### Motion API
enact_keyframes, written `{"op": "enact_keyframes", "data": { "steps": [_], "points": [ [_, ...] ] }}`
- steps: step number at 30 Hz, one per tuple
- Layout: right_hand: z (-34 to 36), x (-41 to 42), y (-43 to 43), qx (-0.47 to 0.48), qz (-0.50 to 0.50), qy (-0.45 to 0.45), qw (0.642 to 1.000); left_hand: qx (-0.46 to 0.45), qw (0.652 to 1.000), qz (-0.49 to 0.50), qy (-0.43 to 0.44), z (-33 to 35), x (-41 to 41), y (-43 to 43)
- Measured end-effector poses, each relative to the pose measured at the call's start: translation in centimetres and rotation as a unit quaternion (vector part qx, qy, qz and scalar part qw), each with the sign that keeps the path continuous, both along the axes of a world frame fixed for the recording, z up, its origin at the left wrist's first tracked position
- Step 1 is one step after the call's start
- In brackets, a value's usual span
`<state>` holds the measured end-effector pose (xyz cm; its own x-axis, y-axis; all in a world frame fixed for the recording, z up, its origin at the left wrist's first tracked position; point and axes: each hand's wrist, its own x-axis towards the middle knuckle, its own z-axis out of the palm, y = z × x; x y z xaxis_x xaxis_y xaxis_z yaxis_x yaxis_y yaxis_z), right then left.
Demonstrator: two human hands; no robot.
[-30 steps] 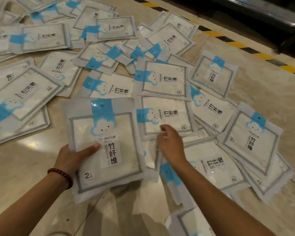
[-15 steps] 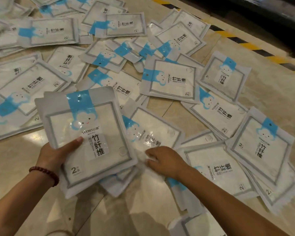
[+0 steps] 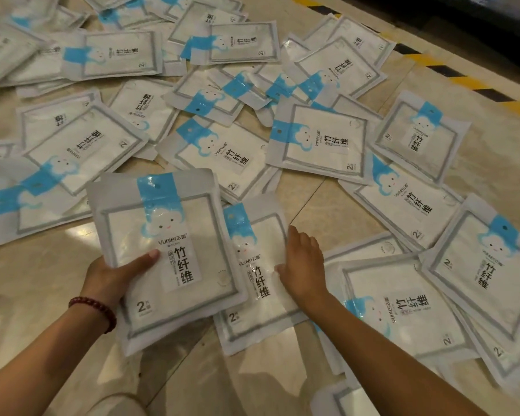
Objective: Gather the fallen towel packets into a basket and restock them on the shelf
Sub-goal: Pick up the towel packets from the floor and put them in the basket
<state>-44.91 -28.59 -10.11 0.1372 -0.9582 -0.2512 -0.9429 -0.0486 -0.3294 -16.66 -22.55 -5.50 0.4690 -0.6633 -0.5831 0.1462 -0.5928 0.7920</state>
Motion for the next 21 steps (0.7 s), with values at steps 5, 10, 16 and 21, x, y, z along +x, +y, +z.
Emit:
{"op": "enact_keyframes", "data": {
  "steps": [5,10,16,21],
  "points": [
    [2.1,-1.5,-0.5,-0.07,-0.166,-0.206,0.962,0.0,1.0,0.0,0.008,-0.1,0.0,-0.1],
    [6.0,-3.9,-2.3,-0.127,-0.235,-0.321,0.909,0.009,1.0,-0.01,0.004,-0.3,-0.2,-0.6],
    [8.7,-2.3,-3.3,-0.059,-0.24,-0.44,0.864,0.037,0.998,-0.044,0.036,-0.2,-1.5,-0.7],
    [7.3,3.0,-1.2,0.007,-0.199,-0.436,0.878,0.039,0.994,-0.035,0.093,0.0,-2.4,-0.7]
  ]
}}
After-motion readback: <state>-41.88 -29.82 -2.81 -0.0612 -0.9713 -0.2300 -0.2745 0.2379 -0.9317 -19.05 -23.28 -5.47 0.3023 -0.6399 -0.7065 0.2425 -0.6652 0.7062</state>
